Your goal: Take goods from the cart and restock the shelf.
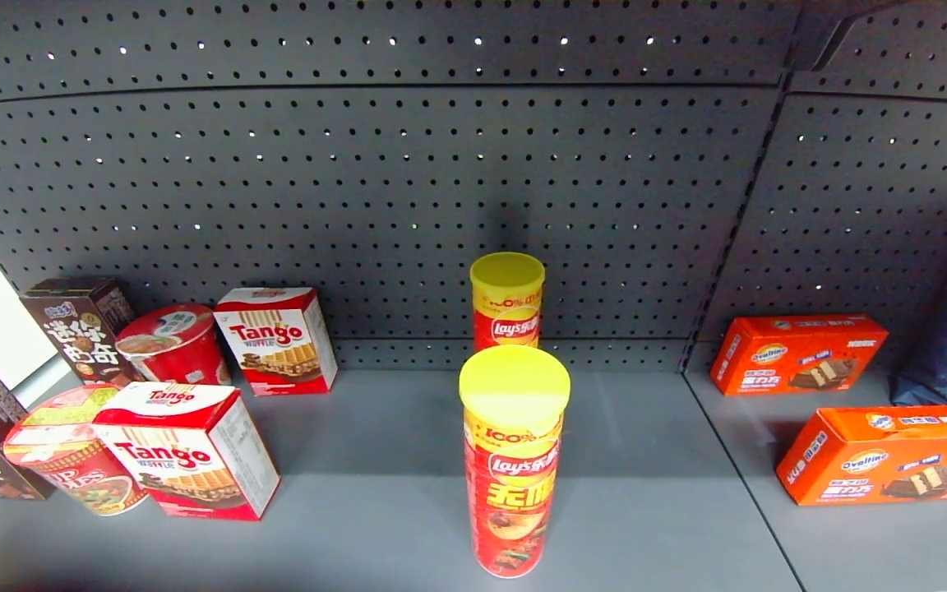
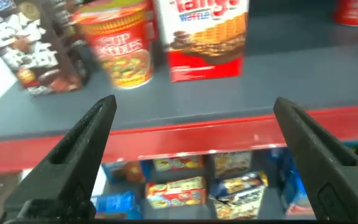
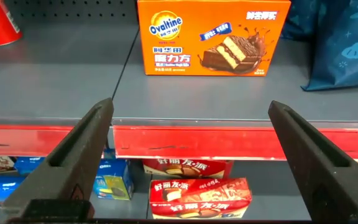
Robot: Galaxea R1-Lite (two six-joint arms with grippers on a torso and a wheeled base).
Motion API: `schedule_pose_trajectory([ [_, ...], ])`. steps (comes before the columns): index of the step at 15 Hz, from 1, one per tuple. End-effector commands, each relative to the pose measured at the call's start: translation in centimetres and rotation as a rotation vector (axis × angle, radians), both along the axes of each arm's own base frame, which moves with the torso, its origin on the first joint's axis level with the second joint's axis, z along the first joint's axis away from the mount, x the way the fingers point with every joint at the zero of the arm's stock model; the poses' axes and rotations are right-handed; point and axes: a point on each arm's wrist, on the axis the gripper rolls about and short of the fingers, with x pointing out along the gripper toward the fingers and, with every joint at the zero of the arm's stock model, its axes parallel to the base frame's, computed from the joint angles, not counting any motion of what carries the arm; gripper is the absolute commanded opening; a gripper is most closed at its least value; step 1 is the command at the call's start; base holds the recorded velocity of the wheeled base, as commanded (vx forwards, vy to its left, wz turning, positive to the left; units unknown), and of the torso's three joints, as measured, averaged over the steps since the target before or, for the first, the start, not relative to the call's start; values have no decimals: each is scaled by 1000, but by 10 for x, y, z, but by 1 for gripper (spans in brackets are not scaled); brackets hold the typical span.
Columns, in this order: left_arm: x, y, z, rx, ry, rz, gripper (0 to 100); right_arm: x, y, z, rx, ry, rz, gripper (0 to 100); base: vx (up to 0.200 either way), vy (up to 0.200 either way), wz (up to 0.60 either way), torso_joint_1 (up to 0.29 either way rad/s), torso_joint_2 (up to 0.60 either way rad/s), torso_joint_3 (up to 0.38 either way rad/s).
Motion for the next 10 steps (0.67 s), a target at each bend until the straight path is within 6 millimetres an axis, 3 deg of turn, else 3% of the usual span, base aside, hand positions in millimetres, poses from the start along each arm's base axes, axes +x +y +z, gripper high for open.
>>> schedule_pose_trajectory([
  [1, 0, -1, 0, -15, 4, -59, 100, 0, 0, 0, -1, 0, 0, 100, 0, 0, 0, 0, 0, 0],
  [10, 0, -1, 0, -45, 4, -54, 100, 0, 0, 0, 0, 0, 0, 100, 0, 0, 0, 0, 0, 0],
])
